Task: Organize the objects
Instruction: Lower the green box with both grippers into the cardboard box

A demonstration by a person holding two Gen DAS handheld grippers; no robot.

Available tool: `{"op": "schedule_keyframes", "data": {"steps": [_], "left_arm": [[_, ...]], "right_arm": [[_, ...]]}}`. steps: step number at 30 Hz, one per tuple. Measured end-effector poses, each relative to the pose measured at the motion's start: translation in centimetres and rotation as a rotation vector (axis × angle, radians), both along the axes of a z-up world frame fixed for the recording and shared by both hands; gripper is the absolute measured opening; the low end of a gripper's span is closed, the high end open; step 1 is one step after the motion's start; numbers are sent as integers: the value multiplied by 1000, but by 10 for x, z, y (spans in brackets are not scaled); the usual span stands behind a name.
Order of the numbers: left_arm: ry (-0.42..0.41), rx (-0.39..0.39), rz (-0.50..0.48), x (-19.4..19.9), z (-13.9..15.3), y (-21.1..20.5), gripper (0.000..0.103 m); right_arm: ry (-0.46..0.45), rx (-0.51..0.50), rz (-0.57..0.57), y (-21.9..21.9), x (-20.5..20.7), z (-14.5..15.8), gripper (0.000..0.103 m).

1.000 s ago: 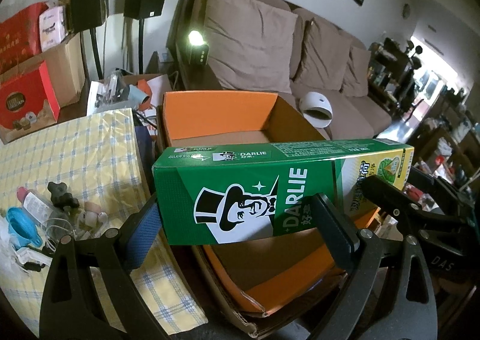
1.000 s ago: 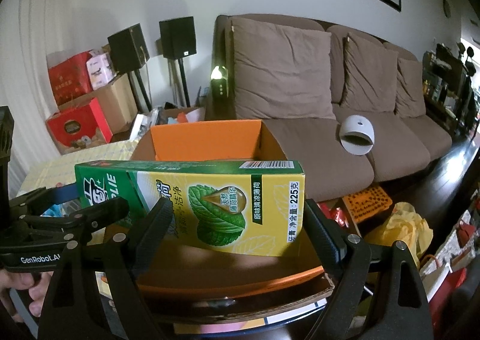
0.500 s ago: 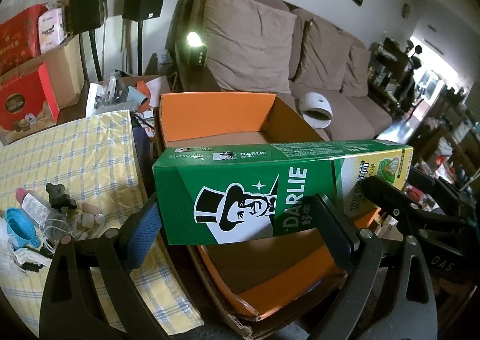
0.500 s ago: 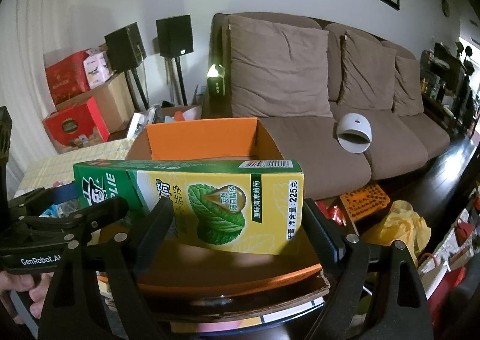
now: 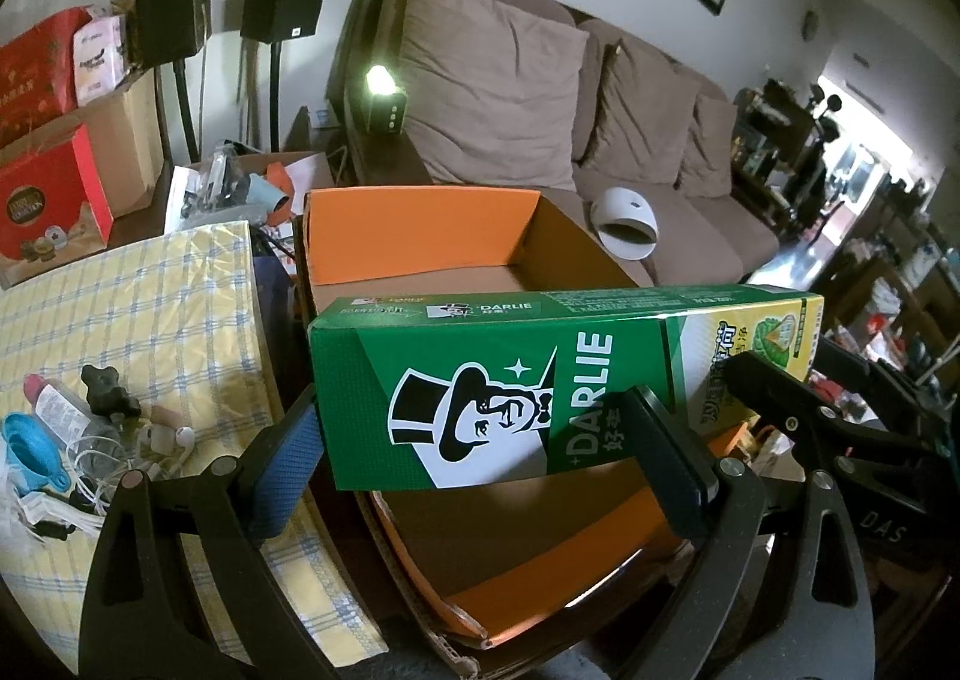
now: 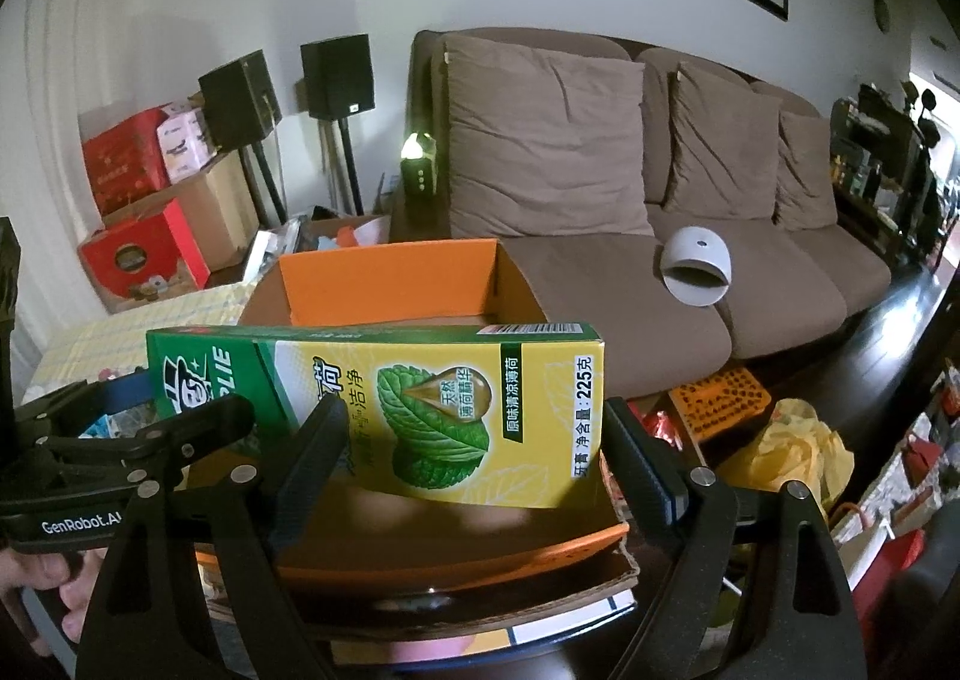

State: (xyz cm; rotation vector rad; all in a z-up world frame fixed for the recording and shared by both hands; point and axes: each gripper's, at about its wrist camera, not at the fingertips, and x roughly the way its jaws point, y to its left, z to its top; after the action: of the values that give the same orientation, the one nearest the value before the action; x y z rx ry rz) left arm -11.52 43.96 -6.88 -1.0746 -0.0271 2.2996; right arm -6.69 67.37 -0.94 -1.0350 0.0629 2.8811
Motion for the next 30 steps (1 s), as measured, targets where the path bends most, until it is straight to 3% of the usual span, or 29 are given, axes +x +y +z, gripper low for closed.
{"op": "schedule_keyframes", "data": {"steps": [30], "left_arm": [[-45, -3, -1, -2, -3, 11, 93]], "right_arm": [[-24, -4, -28, 11, 1, -4, 86]]}}
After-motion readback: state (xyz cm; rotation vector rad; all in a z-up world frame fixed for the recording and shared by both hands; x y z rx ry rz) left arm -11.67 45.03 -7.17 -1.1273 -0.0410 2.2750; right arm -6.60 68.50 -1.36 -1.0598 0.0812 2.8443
